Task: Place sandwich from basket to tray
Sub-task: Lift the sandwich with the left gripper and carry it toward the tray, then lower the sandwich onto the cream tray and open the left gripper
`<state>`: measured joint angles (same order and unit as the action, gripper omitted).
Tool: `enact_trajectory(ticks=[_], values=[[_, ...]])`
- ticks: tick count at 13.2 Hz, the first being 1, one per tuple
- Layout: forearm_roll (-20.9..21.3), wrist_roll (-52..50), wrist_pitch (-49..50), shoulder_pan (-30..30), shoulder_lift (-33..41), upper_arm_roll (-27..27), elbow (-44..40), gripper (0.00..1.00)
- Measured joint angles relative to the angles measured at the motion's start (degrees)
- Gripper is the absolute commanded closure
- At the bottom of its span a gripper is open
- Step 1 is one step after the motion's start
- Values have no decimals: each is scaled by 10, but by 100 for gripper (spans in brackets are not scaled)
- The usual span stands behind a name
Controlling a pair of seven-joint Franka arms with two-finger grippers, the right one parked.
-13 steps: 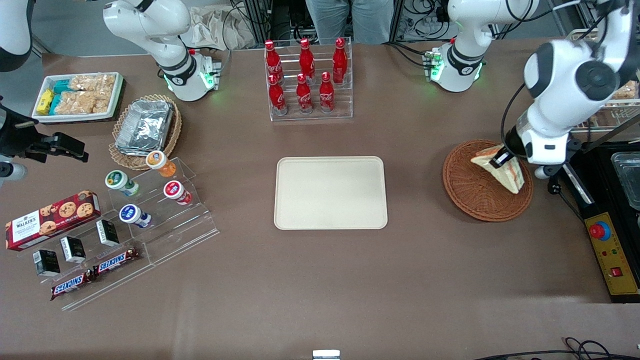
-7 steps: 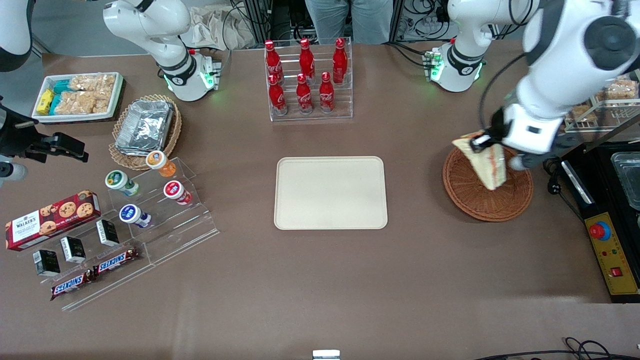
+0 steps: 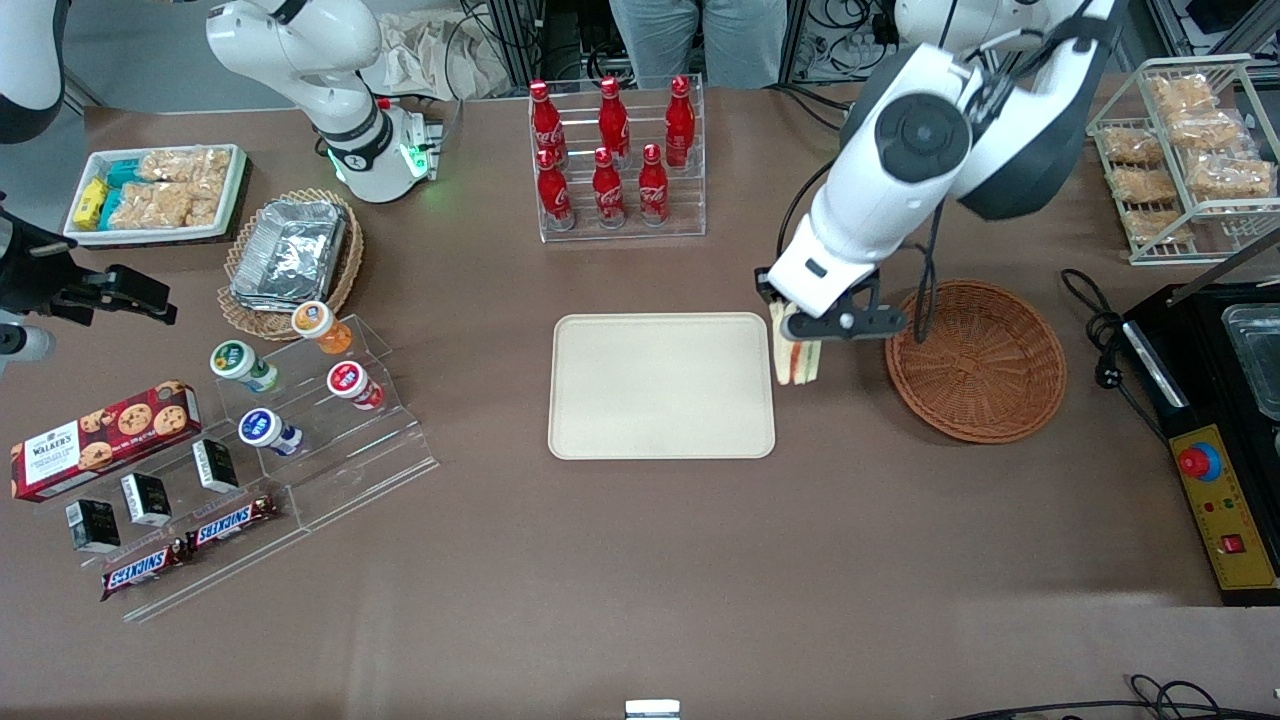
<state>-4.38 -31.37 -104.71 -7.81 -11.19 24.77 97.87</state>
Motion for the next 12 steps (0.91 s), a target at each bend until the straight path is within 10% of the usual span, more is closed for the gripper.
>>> enact_trajectory(ticks=[11, 12], values=[[144, -64, -228, -61, -225, -2, 48, 100], [146, -64, -241, -60, -225, -2, 63, 80]])
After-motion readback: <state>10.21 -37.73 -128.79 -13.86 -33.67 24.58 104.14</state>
